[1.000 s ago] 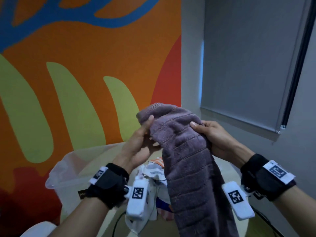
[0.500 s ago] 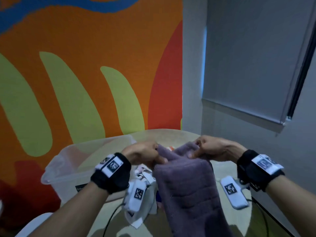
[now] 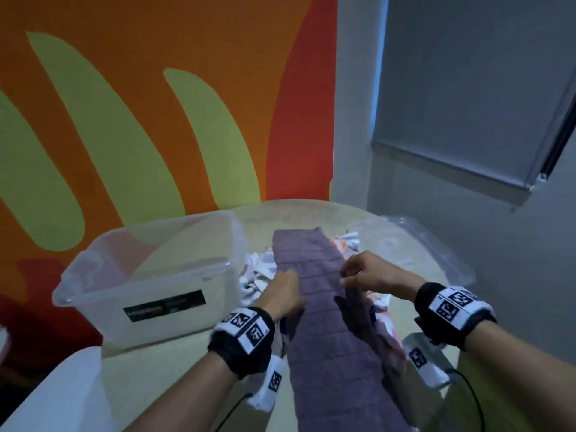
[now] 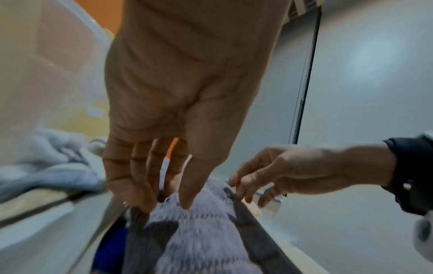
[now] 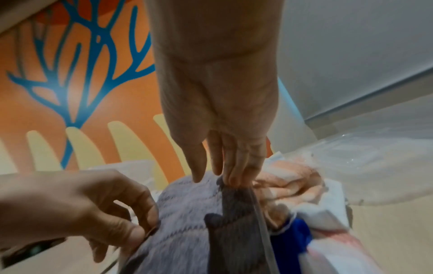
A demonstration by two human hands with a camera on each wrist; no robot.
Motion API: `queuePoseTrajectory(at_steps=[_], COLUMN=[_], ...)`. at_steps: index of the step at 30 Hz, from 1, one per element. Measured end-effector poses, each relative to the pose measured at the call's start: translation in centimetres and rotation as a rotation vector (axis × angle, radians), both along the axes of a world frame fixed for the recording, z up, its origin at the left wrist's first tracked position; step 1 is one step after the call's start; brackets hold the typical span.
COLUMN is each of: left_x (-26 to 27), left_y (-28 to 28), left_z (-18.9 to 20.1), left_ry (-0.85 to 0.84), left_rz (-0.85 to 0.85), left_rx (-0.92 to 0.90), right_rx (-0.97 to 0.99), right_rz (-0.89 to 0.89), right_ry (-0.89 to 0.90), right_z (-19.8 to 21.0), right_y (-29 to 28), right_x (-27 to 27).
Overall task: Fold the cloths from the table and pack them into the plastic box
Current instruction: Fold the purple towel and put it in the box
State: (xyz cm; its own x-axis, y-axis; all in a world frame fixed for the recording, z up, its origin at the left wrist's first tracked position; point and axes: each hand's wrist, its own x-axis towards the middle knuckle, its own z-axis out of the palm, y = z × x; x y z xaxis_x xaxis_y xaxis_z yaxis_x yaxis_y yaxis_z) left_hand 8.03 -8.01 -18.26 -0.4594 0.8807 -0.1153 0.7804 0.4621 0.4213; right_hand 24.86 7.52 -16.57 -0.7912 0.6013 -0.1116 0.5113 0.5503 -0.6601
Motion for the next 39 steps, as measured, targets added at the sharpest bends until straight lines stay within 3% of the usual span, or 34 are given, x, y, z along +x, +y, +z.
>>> queuePoseTrajectory(at_steps=[4,9,15,18,21,23,29,33,36,39], left_x=[0.6,1.2,2.0,0.6,0.8,1.9,4.4,5.5,6.2,7.3], left_y=[-2.2,-4.4,-5.5,-5.0,-5.6,-6.6,-9.8,-12.5,-14.1,-15.3], left_z=[-4.2,-6.7,-6.2,-5.0,-5.2,-5.7,-5.2,-4.3,-4.7,-6.1], left_ry=[0.007,-0.092,-0.473,-0.406,-0.083,0.028,-0.007,-0.264,-0.069,0.185], left_rz=[-0.04,0.004,0.285,0.323,0.158,0.033,-0.319,-0.48,-0.589,-0.671], left_rx=[-0.083,-0.076,0.403,0.548,0.41,0.353,0.057,-0.193,-0.357,-0.365], right_rx=[0.166,0.023,0.037,0.026,0.055,0.042,-0.062,0.029,0.074,0.183], right_rz=[0.08,0.244,0.257,0.264,0.26,0.274,0.407,0.415,0.43,0.447], right_ry=[0.008,-0.059,-0.107,-0.111,-0.102,-0.098,-0.334,-0.397,-0.405,-0.415], right_z=[-1.7,-3.0,-3.7,-3.9,-3.5,-3.4,-5.1,-6.1,-5.9,-5.0], right_y=[-2.2,-4.9,-5.6,-6.1,-7.1,-7.8,-10.5,-11.8,-12.6,-14.9], right_x=[1.2,1.9,1.6,2.0,2.1,2.1,3.0,3.4,4.2,5.5])
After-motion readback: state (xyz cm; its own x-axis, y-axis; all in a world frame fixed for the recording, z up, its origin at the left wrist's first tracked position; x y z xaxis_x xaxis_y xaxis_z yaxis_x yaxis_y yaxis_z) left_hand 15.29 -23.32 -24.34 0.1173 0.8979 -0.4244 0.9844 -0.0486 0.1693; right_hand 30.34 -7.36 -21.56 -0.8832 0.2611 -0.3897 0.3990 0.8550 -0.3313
